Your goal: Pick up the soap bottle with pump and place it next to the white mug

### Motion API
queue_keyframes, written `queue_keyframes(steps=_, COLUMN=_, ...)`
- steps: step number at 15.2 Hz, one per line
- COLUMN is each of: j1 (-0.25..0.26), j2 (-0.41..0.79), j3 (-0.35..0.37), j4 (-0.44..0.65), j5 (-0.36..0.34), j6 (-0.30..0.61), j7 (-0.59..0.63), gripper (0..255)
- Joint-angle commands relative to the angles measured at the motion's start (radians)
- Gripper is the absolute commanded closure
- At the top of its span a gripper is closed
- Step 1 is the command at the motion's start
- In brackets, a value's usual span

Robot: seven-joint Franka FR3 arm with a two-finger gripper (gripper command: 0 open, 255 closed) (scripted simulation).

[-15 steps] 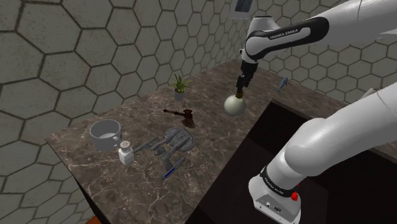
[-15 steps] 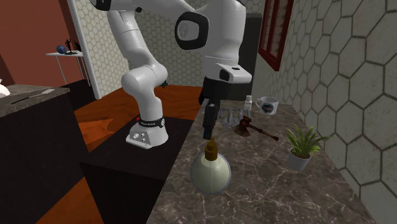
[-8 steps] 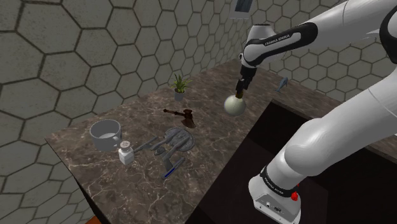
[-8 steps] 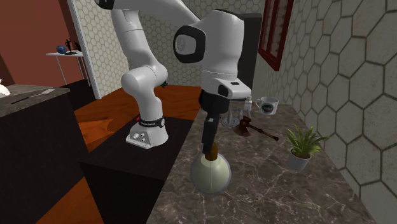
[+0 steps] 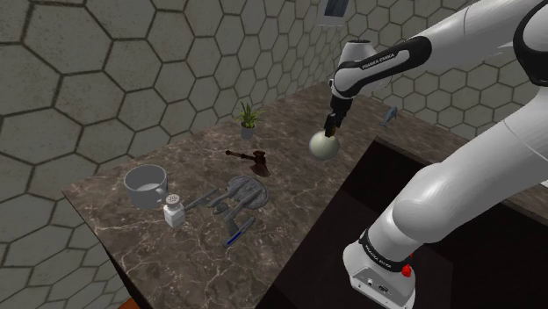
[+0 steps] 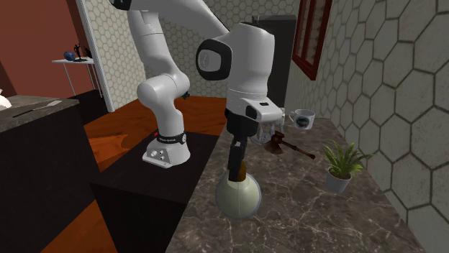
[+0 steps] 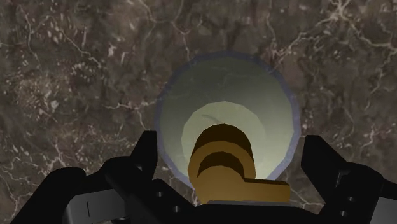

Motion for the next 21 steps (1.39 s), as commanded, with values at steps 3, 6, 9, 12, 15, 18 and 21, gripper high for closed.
queue_keyframes(steps=3, j1=0.0, j2=0.0, j3=0.0, j4=0.0, j5=0.0, j6=0.0, j7=0.0, gripper=255)
queue_keyframes(steps=6, j1=0.0, j2=0.0, j3=0.0, j4=0.0, j5=0.0, j6=0.001, j7=0.0, gripper=255)
queue_keyframes(steps=9, j1=0.0, j2=0.0, j3=0.0, j4=0.0, j5=0.0, j6=0.0, j7=0.0, gripper=255)
queue_keyframes(steps=12, j1=0.0, j2=0.0, j3=0.0, j4=0.0, j5=0.0, j6=0.0, j7=0.0, gripper=255)
queue_keyframes(steps=15, j1=0.0, j2=-0.027, j3=0.007, j4=0.02, j5=-0.001, j6=-0.046, j7=-0.001, gripper=255)
queue_keyframes(steps=18, j1=-0.001, j2=-0.05, j3=0.015, j4=0.042, j5=-0.001, j6=-0.091, j7=-0.003, gripper=255)
queue_keyframes(steps=21, j1=0.0, j2=-0.072, j3=0.022, j4=0.066, j5=-0.001, j6=-0.136, j7=-0.005, gripper=255)
